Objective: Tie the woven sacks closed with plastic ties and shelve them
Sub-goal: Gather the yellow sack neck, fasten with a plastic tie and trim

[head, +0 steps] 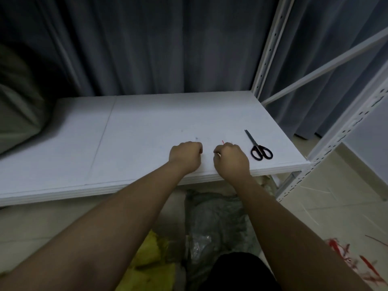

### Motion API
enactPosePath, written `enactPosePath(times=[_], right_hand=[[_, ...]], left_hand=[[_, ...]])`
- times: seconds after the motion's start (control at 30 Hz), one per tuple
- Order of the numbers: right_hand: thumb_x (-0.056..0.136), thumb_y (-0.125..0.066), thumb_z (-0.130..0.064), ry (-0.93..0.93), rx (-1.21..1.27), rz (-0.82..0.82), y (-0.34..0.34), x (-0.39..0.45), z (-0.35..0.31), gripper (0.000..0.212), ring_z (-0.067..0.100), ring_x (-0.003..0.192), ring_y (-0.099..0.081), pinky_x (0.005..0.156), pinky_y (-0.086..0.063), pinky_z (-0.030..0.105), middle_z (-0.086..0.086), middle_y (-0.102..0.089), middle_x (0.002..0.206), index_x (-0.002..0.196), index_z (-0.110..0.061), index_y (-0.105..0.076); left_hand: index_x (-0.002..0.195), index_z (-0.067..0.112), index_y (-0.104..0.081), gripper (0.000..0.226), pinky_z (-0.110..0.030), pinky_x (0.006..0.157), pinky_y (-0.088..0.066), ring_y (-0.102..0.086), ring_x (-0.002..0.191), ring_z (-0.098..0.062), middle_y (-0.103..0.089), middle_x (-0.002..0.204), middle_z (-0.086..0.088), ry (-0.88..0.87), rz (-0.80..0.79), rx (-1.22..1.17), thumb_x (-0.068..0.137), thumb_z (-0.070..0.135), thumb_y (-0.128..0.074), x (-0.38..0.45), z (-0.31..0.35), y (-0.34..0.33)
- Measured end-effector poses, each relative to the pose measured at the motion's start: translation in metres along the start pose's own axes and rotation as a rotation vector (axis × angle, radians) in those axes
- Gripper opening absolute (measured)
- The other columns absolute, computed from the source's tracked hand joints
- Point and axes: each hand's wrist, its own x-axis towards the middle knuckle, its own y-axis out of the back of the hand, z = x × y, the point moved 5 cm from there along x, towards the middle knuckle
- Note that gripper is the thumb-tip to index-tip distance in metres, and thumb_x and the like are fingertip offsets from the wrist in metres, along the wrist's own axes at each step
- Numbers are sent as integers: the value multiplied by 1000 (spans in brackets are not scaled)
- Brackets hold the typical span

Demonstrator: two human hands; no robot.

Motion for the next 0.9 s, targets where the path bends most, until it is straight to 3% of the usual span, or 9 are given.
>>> enactPosePath(times=[0.2,0.3,0.43,0.53,0.57,0.63,0.73,0.83,0.9], right_hand=[[90,-55,-18,90,230,-315,-6,-66,-105,23,21,102,-60,88,-49,32,3,-67,113,108,-15,-69],[86,-63,-23,164,310,-544,-30,-111,-148,23,18,104,-61,87,-48,27,3,-67,113,107,-17,-70],[81,-71,-38,158,382,-807,-66,-170,-177,63,18,123,-49,98,-39,24,2,-48,139,137,-21,-47],[74,-76,-43,173,375,-946,-89,-201,-178,99,19,141,-24,114,-26,33,-2,-20,155,150,-28,-15],[72,-77,-43,204,309,-957,-97,-208,-177,105,21,143,-18,116,-23,36,-2,-14,157,151,-29,-10],[70,-78,-43,223,187,-933,-113,-215,-175,110,28,145,-9,117,-18,42,1,-5,159,150,-33,-3],[73,-73,-50,210,55,-827,-128,-221,-179,109,32,145,-1,117,-14,47,1,4,159,150,-33,1],[74,-50,-71,240,146,-634,-137,-221,-195,97,24,142,-14,115,-19,41,-1,-16,157,150,-23,-14],[64,-29,-84,281,190,-545,-146,-218,-204,102,23,139,-23,114,-23,39,-1,-27,153,147,-25,-26]], left_hand=[[112,19,-61,25,-31,74,-40,-57,103,-23,-62,116,-3,70,-184,148,95,19,-44,-97,-69,34],[112,21,-63,25,-34,86,-47,-56,109,-23,-61,120,-3,116,-305,95,95,28,-47,-153,-107,40],[114,16,-63,27,-34,92,-46,-57,109,-23,-63,119,-5,194,-306,-75,94,31,-51,-221,-159,42],[109,9,-65,23,-26,84,-43,-60,105,-24,-66,111,-8,302,-17,-414,96,18,-48,-264,-194,49],[108,6,-65,23,-24,82,-41,-59,105,-25,-66,111,-10,352,78,-479,96,12,-46,-277,-207,50],[109,4,-64,25,-25,83,-42,-60,105,-27,-65,112,-13,436,120,-517,95,5,-43,-300,-231,37],[119,9,-59,34,-26,91,-41,-55,115,-27,-58,126,-14,469,-84,-490,88,-1,-47,-325,-244,1],[141,11,-38,59,-20,101,-32,-40,133,-23,-40,145,-7,393,-277,-578,86,2,-54,-336,-232,-27],[148,17,-24,82,-23,109,-27,-32,138,-18,-31,152,-3,339,-328,-676,79,21,-68,-339,-229,-45]])
